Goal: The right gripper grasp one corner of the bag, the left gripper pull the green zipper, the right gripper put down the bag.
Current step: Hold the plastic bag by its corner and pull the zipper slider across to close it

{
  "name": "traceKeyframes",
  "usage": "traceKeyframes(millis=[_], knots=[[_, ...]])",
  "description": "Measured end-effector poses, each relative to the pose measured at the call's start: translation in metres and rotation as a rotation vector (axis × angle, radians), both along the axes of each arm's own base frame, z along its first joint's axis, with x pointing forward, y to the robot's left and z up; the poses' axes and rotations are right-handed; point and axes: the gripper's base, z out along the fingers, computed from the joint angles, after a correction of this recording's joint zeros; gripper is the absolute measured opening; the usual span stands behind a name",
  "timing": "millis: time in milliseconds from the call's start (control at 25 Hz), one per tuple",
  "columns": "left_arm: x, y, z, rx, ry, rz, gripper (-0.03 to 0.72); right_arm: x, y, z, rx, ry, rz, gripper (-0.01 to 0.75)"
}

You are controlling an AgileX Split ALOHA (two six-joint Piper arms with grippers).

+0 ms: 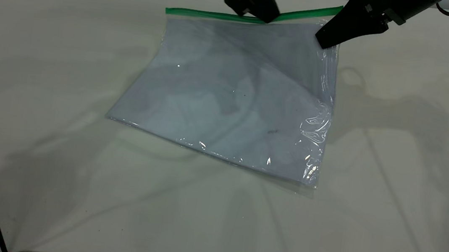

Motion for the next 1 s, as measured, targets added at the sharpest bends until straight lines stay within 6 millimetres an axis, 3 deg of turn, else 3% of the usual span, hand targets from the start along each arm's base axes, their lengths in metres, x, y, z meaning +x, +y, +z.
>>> traceKeyframes(millis=[320,600,1000], knots=[[0.012,0.026,-0.001,0.017,-0.001,0.040,0.067,0.001,-0.001,0.003,0.002,-0.008,-0.003,0.033],[0.020,0.045,-0.020,0.047,0.021,0.073,0.070,0.001,-0.001,0.002,-0.004,-0.009,0.002,0.033],[0.031,0.067,-0.029,0.065,0.010,0.130,0.071,0.001,-0.001,0.002,-0.005,-0.011,-0.001,0.033]])
